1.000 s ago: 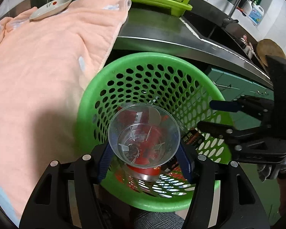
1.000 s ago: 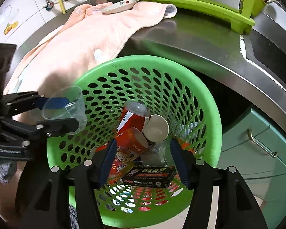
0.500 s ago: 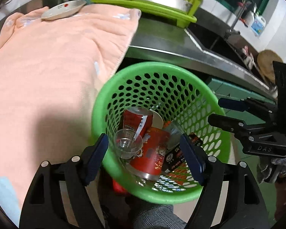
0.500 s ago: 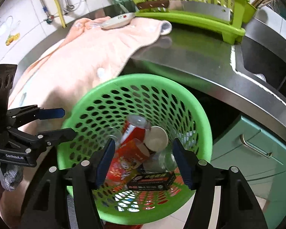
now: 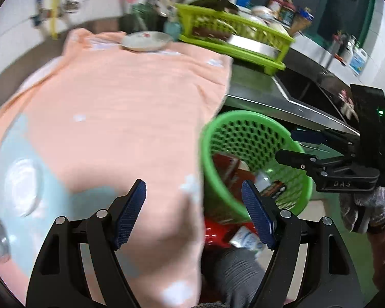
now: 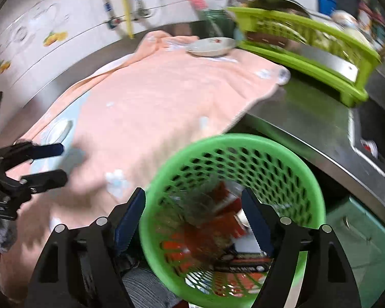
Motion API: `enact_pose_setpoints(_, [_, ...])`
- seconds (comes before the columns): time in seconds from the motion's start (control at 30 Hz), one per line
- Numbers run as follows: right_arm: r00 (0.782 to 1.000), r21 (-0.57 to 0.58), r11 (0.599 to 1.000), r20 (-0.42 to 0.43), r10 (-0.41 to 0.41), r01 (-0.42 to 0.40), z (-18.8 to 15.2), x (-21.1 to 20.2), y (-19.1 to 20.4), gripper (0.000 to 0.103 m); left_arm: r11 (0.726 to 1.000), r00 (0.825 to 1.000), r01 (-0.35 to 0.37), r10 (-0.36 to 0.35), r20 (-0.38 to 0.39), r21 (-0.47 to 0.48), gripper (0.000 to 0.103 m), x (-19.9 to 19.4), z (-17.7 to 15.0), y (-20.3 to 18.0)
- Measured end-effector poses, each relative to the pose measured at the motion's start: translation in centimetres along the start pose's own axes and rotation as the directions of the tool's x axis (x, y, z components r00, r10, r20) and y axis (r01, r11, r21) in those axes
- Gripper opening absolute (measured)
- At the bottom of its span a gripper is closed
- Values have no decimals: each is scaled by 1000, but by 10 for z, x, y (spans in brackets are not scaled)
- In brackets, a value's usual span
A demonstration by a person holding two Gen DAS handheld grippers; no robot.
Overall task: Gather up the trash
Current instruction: 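Grasp the red Coke can with the left tool while the right moves to the white lid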
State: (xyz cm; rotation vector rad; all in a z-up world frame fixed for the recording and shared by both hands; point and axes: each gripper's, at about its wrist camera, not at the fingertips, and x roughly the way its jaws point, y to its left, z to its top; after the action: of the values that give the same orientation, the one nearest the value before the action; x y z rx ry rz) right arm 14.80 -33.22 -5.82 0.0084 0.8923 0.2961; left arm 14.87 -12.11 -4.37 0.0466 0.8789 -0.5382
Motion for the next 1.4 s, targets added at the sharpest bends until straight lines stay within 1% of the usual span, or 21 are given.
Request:
enact_pose_setpoints(0.03, [1000, -8, 1000, -1, 11, -11, 2, 3, 6, 76, 1000, 1000, -11, 11, 8, -10, 76, -7, -3, 7])
enact_pose_setpoints(0.07, [1000, -23, 999, -3, 24, -24, 5, 7, 17, 77, 999, 999, -38, 39, 16, -27, 76, -18, -8, 17])
enact_pose_setpoints(0.13, [999, -56, 997, -3, 49, -49, 11, 12, 36, 77, 997, 997, -64, 66, 37, -53, 76, -34, -14, 33])
enact_pose_setpoints(0.23, [996, -100, 991, -17, 92, -93, 20, 23, 65, 77, 987, 989, -124, 131, 65, -97, 76, -60, -28, 60])
enact_pose_setpoints(0.3, [993, -133, 985, -29, 112, -115, 27, 32, 87, 77, 981, 984, -151, 161, 78, -125, 76, -76, -35, 76])
enact_pose_setpoints(0.37, [990, -157, 978, -38, 133, -137, 32, 40, 107, 77, 965, 971, -206, 222, 88, -162, 76, -93, -45, 95])
enact_pose_setpoints(0.47, [985, -188, 967, -57, 162, -170, 37, 51, 135, 77, 943, 958, -240, 269, 102, -233, 76, -118, -59, 122])
enact_pose_setpoints(0.53, [981, -204, 960, -69, 181, -192, 41, 58, 151, 77, 919, 941, -281, 320, 107, -276, 76, -132, -69, 141])
enact_pose_setpoints(0.6, [978, -220, 953, -79, 195, -208, 43, 65, 168, 77, 901, 933, -297, 344, 107, -315, 79, -141, -78, 155])
enact_pose_setpoints(0.67, [974, -230, 947, -87, 208, -223, 47, 71, 177, 77, 872, 920, -324, 381, 94, -366, 79, -150, -90, 174])
enact_pose_setpoints(0.73, [969, -248, 938, -99, 225, -243, 50, 78, 192, 77, 852, 915, -334, 396, 77, -403, 79, -154, -101, 189])
enact_pose_setpoints(0.83, [965, -264, 929, -116, 235, -258, 54, 88, 209, 77, 810, 917, -332, 396, 33, -484, 79, -153, -116, 209])
enact_pose_setpoints(0.9, [963, -272, 925, -124, 239, -265, 59, 97, 219, 77, 771, 923, -307, 383, 22, -558, 79, -154, -124, 225])
enact_pose_setpoints(1.0, [958, -274, 920, -134, 252, -280, 62, 106, 230, 77, 716, 924, -287, 381, 12, -637, 79, -156, -132, 239])
enact_pose_setpoints(1.03, [956, -274, 918, -139, 257, -287, 63, 110, 234, 77, 681, 931, -260, 366, 9, -685, 79, -157, -133, 248])
enact_pose_setpoints(1.1, [954, -271, 916, -142, 266, -296, 64, 114, 239, 77, 636, 935, -234, 354, 9, -735, 79, -156, -132, 257])
enact_pose_setpoints(1.17, [951, -270, 914, -144, 273, -303, 66, 118, 242, 77, 609, 934, -227, 358, 8, -760, 79, -154, -129, 261])
enact_pose_setpoints(1.23, [948, -270, 911, -148, 280, -311, 67, 122, 245, 77, 569, 937, -206, 348, 6, -796, 79, -152, -126, 266])
enact_pose_setpoints(1.3, [948, -272, 909, -149, 283, -314, 68, 125, 247, 77, 513, 939, -184, 343, 4, -838, 79, -148, -124, 274])
enact_pose_setpoints(1.33, [946, -273, 908, -152, 285, -317, 68, 126, 247, 77, 490, 941, -175, 340, 3, -854, 79, -146, -124, 277])
enact_pose_setpoints(1.4, [945, -275, 906, -154, 290, -323, 70, 129, 248, 77, 436, 948, -141, 319, 6, -889, 79, -142, -124, 284])
